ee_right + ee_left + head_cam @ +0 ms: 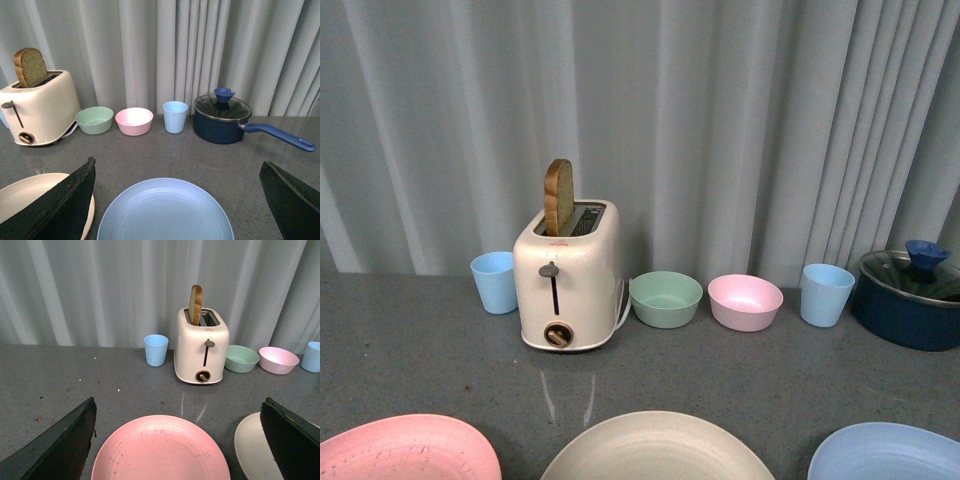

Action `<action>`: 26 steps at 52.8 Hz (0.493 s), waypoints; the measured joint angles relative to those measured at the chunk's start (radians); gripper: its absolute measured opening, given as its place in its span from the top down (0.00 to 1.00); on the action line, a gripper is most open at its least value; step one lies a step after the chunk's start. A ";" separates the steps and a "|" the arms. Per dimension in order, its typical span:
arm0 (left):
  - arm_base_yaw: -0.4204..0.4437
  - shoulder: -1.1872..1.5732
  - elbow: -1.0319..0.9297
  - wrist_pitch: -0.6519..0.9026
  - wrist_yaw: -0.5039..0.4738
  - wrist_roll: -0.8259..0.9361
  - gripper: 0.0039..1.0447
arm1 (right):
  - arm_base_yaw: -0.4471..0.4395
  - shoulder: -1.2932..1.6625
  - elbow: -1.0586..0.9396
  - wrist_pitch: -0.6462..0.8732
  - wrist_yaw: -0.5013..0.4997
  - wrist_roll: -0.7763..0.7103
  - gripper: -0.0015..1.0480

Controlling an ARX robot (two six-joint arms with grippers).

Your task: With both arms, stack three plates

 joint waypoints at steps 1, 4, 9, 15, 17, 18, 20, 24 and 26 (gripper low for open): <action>0.000 0.000 0.000 0.000 0.000 0.000 0.06 | 0.000 0.000 0.000 0.000 0.000 0.000 0.07; 0.000 0.000 0.000 0.000 0.000 0.000 0.06 | 0.000 0.000 0.000 0.000 0.000 0.000 0.07; 0.000 0.000 0.000 0.000 0.000 0.000 0.06 | 0.000 0.000 0.000 0.000 0.000 0.000 0.07; 0.000 0.000 0.000 0.000 0.000 0.000 0.06 | 0.000 0.000 0.000 0.000 0.000 0.000 0.07; 0.000 0.000 0.000 0.000 0.000 0.000 0.06 | 0.000 0.000 0.000 0.000 0.000 0.000 0.07; 0.000 0.000 0.000 0.000 0.000 0.000 0.06 | 0.000 0.000 0.000 0.000 0.000 0.000 0.07; 0.000 0.000 0.000 0.000 0.000 0.000 0.06 | 0.000 0.000 0.000 0.000 0.000 0.000 0.07; 0.000 0.000 0.000 0.000 0.000 0.000 0.06 | 0.000 0.000 0.000 0.000 0.000 0.000 0.07; 0.000 0.000 0.000 0.000 0.000 0.000 0.06 | 0.000 0.000 0.000 0.000 0.000 0.000 0.07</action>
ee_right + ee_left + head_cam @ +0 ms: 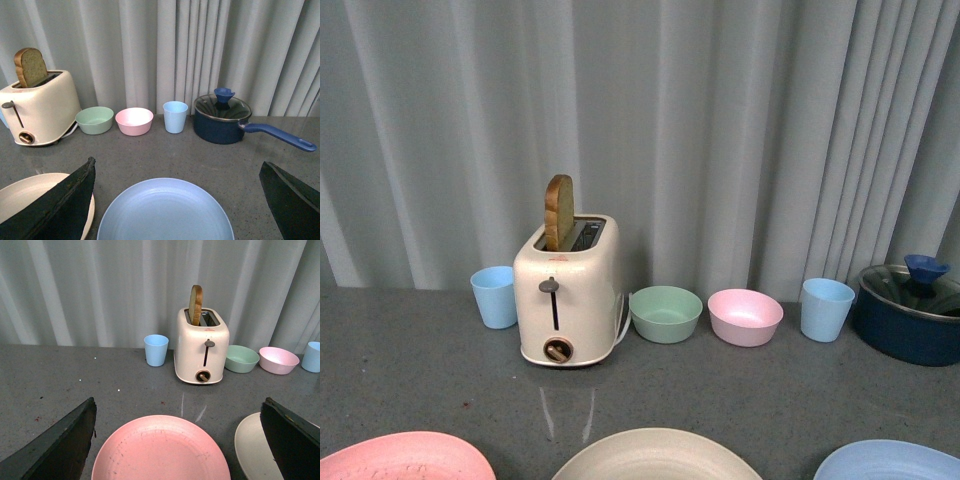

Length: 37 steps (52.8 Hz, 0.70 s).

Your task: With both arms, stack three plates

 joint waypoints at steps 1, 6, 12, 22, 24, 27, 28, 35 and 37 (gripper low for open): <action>0.000 0.000 0.000 0.000 0.000 0.000 0.06 | 0.000 0.000 0.000 0.000 0.000 0.000 0.07; 0.000 0.000 0.000 0.000 0.000 0.000 0.06 | 0.000 0.000 0.000 0.000 0.000 0.000 0.07; 0.000 0.000 0.000 0.000 0.000 0.000 0.06 | 0.000 0.000 0.000 0.000 0.000 0.000 0.07; 0.000 0.000 0.000 0.000 0.000 0.000 0.06 | 0.000 0.000 0.000 0.000 0.000 0.000 0.07; 0.000 0.000 0.000 0.000 0.000 0.000 0.06 | 0.000 0.000 0.000 0.000 0.000 0.000 0.07; 0.000 0.000 0.000 0.000 0.000 0.000 0.06 | 0.000 0.000 0.000 0.000 0.000 0.000 0.07; 0.000 0.000 0.000 0.000 0.000 0.000 0.06 | 0.000 0.000 0.000 0.000 0.000 0.000 0.07; 0.009 0.018 0.007 -0.026 0.027 0.002 0.06 | 0.000 0.000 0.000 0.000 0.000 0.000 0.07; 0.047 0.107 0.077 -0.209 0.143 0.012 0.06 | 0.000 0.000 0.000 0.000 0.001 0.000 0.07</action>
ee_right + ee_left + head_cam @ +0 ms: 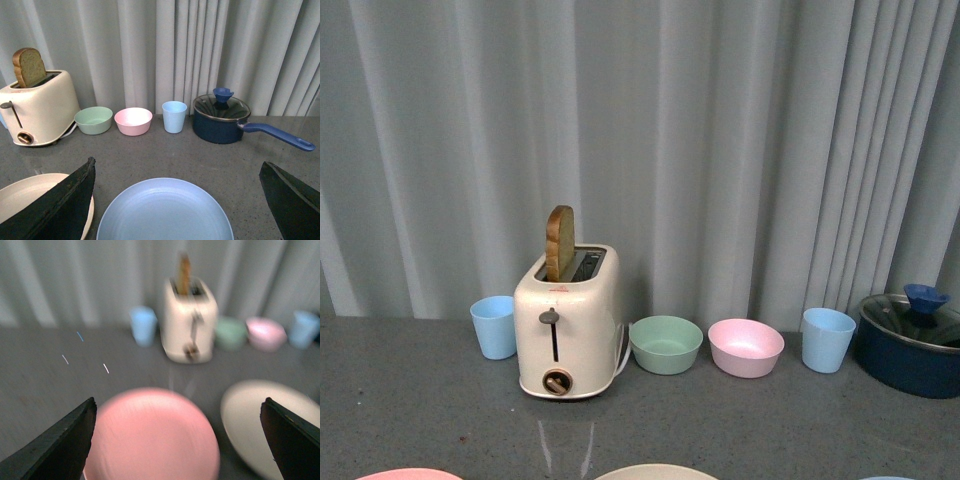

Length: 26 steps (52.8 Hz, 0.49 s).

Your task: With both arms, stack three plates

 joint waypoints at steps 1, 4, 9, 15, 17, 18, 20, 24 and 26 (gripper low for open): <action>0.011 0.052 0.032 -0.072 0.049 0.007 0.06 | 0.000 0.000 0.000 0.000 -0.001 0.000 0.07; 0.040 0.229 0.117 -0.238 0.150 0.025 0.06 | 0.000 0.000 0.000 0.000 -0.003 0.000 0.07; 0.046 0.371 0.166 -0.190 0.173 0.060 0.06 | 0.000 0.000 0.000 0.000 -0.001 0.000 0.07; 0.044 0.575 0.256 -0.069 0.191 0.113 0.06 | 0.000 0.000 0.000 0.000 -0.001 0.000 0.07; 0.042 0.686 0.299 -0.014 0.195 0.140 0.06 | 0.000 0.000 0.000 0.000 -0.002 0.000 0.07; 0.040 0.733 0.318 0.003 0.192 0.154 0.06 | 0.000 0.000 0.000 0.000 -0.002 0.000 0.07; 0.034 0.849 0.365 0.033 0.173 0.188 0.06 | 0.000 0.000 0.000 0.000 -0.001 0.000 0.07; 0.030 1.061 0.465 0.032 0.183 0.249 0.06 | 0.000 0.000 0.000 0.000 -0.001 0.000 0.07; 0.031 1.153 0.517 0.028 0.182 0.276 0.06 | 0.000 0.000 0.000 0.000 -0.001 0.000 0.07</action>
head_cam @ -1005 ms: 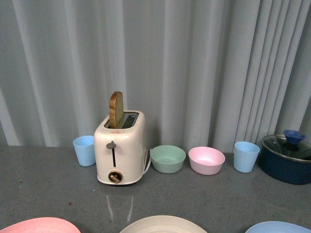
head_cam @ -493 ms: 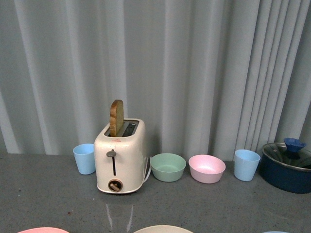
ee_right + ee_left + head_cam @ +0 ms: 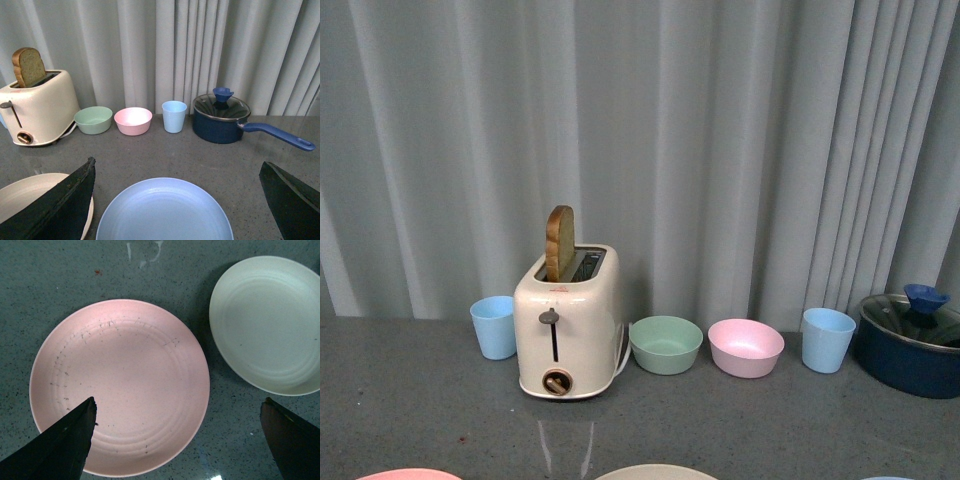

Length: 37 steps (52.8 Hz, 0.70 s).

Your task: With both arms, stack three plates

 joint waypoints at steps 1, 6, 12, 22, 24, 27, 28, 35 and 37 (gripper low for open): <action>0.002 0.036 0.022 -0.002 -0.005 0.011 0.06 | 0.000 0.000 0.000 0.000 0.000 0.000 0.07; 0.019 0.164 0.101 -0.020 -0.013 0.059 0.06 | 0.000 0.000 0.000 0.000 0.000 0.000 0.07; 0.054 0.309 0.183 -0.045 -0.009 0.118 0.06 | 0.000 0.000 0.000 0.000 0.000 0.000 0.07; 0.118 0.483 0.272 -0.056 -0.055 0.206 0.06 | 0.000 0.000 0.000 0.000 0.000 0.000 0.07; 0.130 0.509 0.285 -0.055 -0.069 0.221 0.06 | 0.000 0.000 0.000 0.000 0.000 0.000 0.07; 0.149 0.549 0.306 -0.054 -0.095 0.244 0.06 | 0.000 0.000 0.000 0.000 0.000 0.000 0.07; 0.156 0.562 0.312 -0.054 -0.098 0.248 0.06 | 0.000 0.000 0.000 0.000 0.000 0.000 0.07; 0.193 0.617 0.353 -0.050 -0.120 0.284 0.06 | 0.000 0.000 0.000 0.000 0.000 0.000 0.07; 0.203 0.631 0.366 -0.050 -0.122 0.294 0.06 | 0.000 0.000 0.000 0.000 0.000 0.000 0.07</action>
